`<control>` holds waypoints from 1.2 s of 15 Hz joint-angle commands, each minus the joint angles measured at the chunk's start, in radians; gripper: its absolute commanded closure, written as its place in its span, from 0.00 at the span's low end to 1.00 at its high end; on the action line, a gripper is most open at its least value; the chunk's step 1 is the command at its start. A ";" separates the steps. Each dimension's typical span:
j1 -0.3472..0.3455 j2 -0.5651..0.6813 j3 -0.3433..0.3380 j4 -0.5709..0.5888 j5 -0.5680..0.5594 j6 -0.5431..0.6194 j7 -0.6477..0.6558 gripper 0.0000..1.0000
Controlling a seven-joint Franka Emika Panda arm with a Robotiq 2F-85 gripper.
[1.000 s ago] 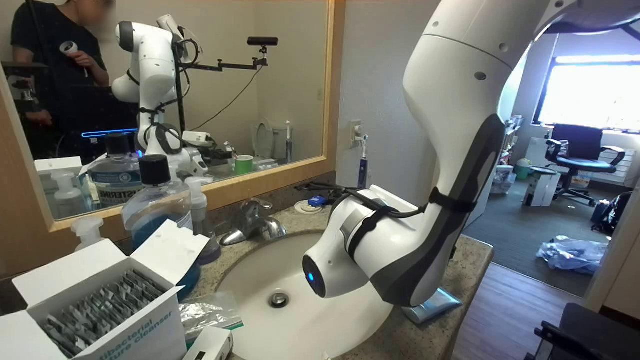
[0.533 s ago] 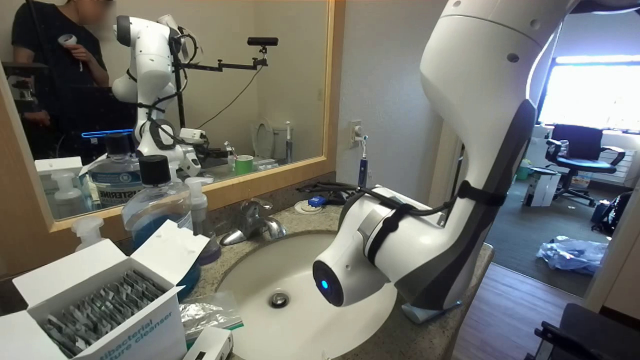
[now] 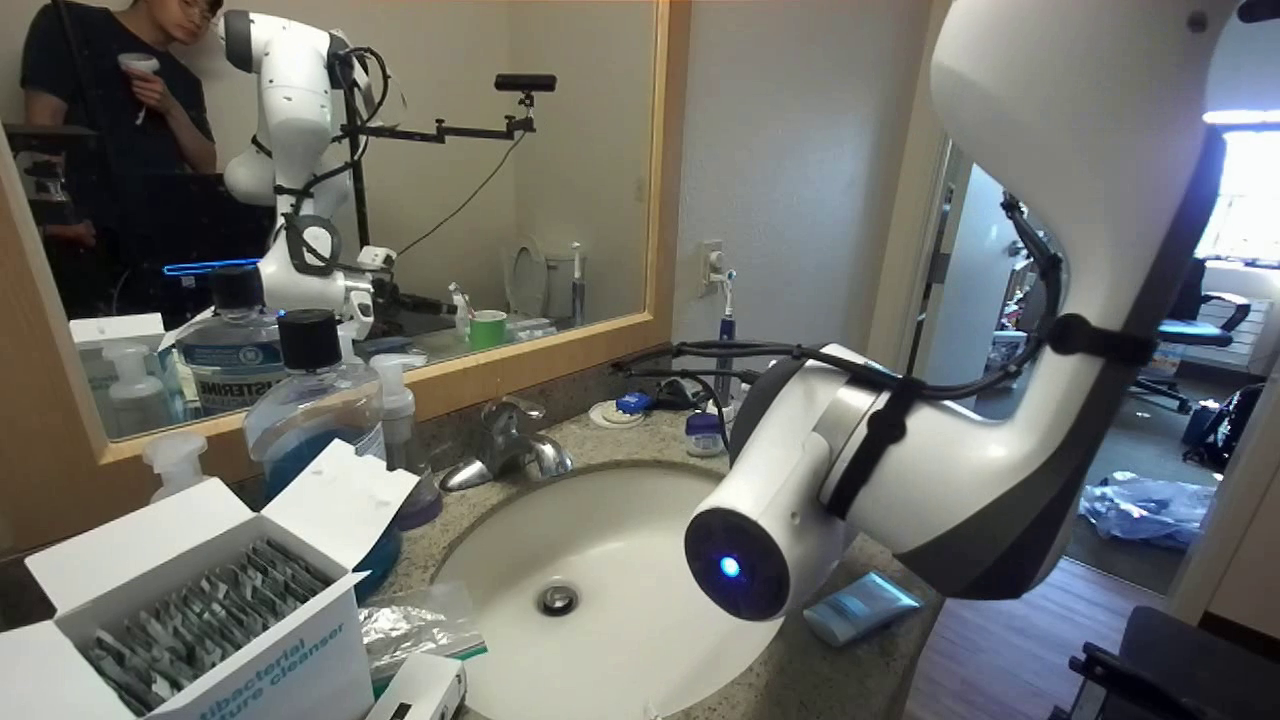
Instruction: Put the white tube upright
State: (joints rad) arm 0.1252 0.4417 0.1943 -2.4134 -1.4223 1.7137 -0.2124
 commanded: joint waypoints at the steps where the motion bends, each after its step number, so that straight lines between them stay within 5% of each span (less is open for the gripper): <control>1: -0.029 -0.154 0.014 -0.133 -0.099 0.173 -0.040 0.00; 11: -0.032 -0.388 -0.019 -0.263 -0.137 0.439 -0.292 0.00; 18: 0.018 -0.533 -0.004 -0.309 -0.037 0.454 -0.537 0.00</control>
State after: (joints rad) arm 0.1121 0.0119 0.1837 -2.6781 -1.5204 2.1571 -0.6458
